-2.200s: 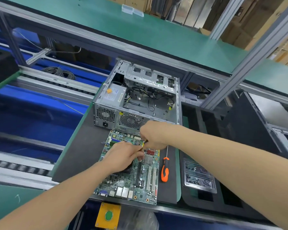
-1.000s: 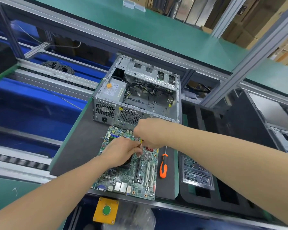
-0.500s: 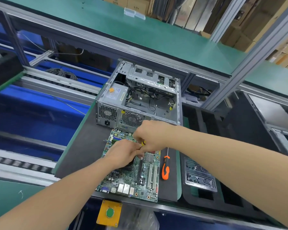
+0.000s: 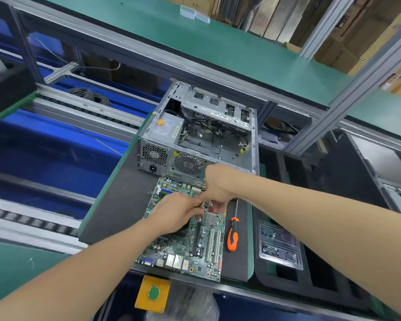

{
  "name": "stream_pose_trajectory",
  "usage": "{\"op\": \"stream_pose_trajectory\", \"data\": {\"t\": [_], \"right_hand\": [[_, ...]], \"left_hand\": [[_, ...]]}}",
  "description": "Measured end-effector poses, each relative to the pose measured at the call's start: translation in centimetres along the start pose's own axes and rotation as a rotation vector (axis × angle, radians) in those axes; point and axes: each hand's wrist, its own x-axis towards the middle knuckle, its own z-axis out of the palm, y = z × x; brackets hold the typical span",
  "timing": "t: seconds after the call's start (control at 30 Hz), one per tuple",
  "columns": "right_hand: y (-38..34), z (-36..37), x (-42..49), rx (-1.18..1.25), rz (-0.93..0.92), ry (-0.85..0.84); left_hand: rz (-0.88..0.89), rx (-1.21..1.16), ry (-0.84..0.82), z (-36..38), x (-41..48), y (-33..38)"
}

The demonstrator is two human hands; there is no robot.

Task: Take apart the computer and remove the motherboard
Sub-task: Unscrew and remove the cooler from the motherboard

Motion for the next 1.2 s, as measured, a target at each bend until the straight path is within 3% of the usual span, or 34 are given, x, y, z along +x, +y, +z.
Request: {"op": "stream_pose_trajectory", "data": {"t": [0.2,0.37,0.57,0.67,0.77,0.87,0.93,1.03,1.2], "right_hand": [[0.4,-0.1,0.3,-0.343,-0.272,0.188],[0.1,0.5,1.0,-0.711,-0.588,0.247],[0.7,0.8,1.4,-0.709,-0.641,0.305],[0.2,1.0,1.1,-0.527,-0.511,0.319],[-0.4,1.0,0.8,-0.096,-0.224,0.281],[-0.9,1.0,0.5,0.275,0.091,0.111],[-1.2,0.7,0.4,0.284,0.143,-0.017],[-1.5,0.0,0.8,0.109,0.112,-0.130],[-1.7,0.0,1.0,-0.208,-0.006,0.000]], "left_hand": [[-0.023,-0.049,-0.004,0.2,0.2,-0.3],[-0.036,-0.030,-0.042,0.0,0.1,-0.1],[-0.075,-0.017,-0.055,-0.1,0.0,0.3],[-0.094,-0.024,-0.048,-0.2,0.0,0.4],[-0.092,-0.039,-0.031,-0.2,-0.1,0.6],[-0.090,-0.021,-0.025,0.0,0.0,0.7],[-0.083,0.009,-0.013,0.1,0.1,0.6],[-0.041,0.015,0.016,-0.2,0.1,0.8],[-0.020,0.022,-0.015,-0.3,0.1,0.6]]}}
